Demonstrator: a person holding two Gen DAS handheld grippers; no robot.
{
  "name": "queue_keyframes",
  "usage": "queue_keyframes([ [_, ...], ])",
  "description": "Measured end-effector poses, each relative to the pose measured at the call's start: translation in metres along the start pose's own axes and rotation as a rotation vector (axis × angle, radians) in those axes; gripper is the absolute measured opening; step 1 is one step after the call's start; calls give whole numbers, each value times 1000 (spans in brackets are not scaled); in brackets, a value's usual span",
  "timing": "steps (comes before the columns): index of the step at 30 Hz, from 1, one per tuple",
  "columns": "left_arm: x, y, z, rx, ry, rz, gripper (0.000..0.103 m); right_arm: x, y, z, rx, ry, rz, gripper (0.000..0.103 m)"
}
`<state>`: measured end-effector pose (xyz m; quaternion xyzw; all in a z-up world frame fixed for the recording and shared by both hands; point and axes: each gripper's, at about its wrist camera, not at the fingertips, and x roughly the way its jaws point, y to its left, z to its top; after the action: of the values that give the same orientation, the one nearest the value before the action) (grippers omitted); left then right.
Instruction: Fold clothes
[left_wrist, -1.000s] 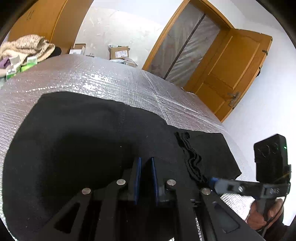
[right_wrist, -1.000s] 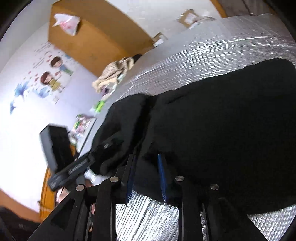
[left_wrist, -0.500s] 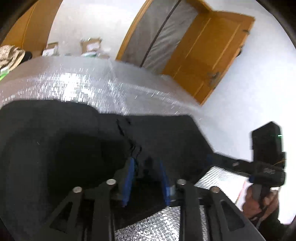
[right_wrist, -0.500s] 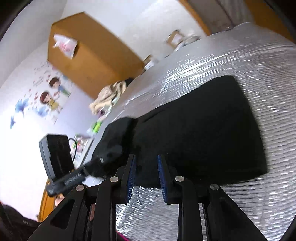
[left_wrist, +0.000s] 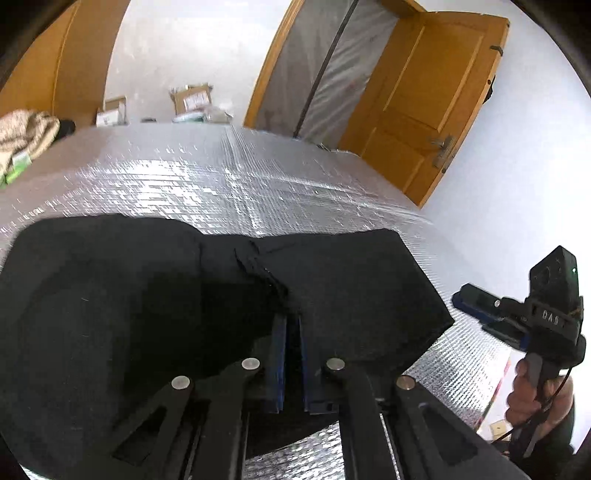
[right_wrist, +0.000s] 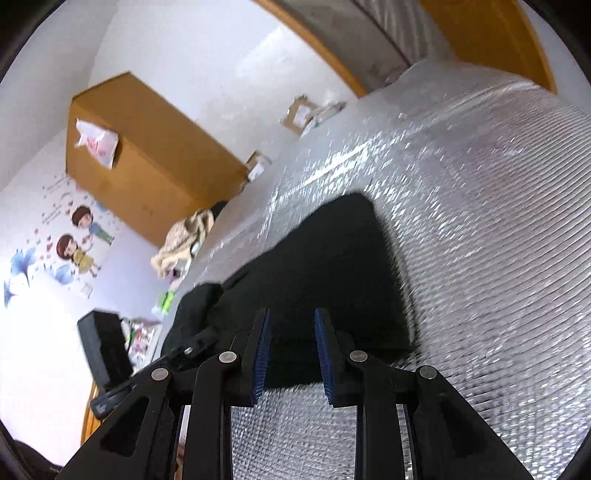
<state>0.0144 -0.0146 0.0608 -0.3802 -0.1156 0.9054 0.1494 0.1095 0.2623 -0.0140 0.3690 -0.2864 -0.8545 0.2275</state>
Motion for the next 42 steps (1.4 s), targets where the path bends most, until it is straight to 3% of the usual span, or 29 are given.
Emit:
queue_keyframes([
  [3, 13, 8, -3, -8, 42, 22, 6, 0, -2, 2, -2, -24, -22, 26],
  [7, 25, 7, -2, -8, 60, 25, 6, 16, -15, -1, -5, 45, -90, 25],
  [8, 25, 7, -2, -6, 59, 24, 6, 21, -20, -3, -3, 69, -114, 17],
  [9, 24, 7, -1, -3, 58, 22, 6, 24, -25, -4, 10, 71, -117, 15],
  [17, 28, 5, -4, 11, 59, 14, 7, 14, -28, 14, 58, 22, -59, 18],
  [26, 24, 5, -8, 22, 43, 8, 8, 63, -63, 52, 237, 24, 16, 17],
  [27, 24, 5, -8, 21, 41, 4, 8, 69, -67, 56, 258, 25, 25, 15],
  [28, 24, 5, -8, 21, 39, 1, 8, 75, -71, 61, 279, 25, 33, 0],
  [30, 22, 8, -9, 18, 38, -4, 8, 84, -79, 68, 321, 22, 51, 0],
  [33, 22, 8, -10, 17, 36, -6, 8, 75, -76, 67, 313, -4, 26, 1],
  [34, 21, 9, -10, 15, 35, -9, 8, 69, -72, 65, 308, -7, 30, 6],
  [37, 17, 10, -11, 6, 30, -27, 8, 52, -57, 53, 275, -9, 80, 6],
  [39, 12, 11, -12, 2, 22, -31, 8, 44, -51, 40, 253, 11, 98, 6],
  [42, 6, 10, -11, -10, 9, -38, 8, 44, -58, 20, 247, 64, 48, 0],
])
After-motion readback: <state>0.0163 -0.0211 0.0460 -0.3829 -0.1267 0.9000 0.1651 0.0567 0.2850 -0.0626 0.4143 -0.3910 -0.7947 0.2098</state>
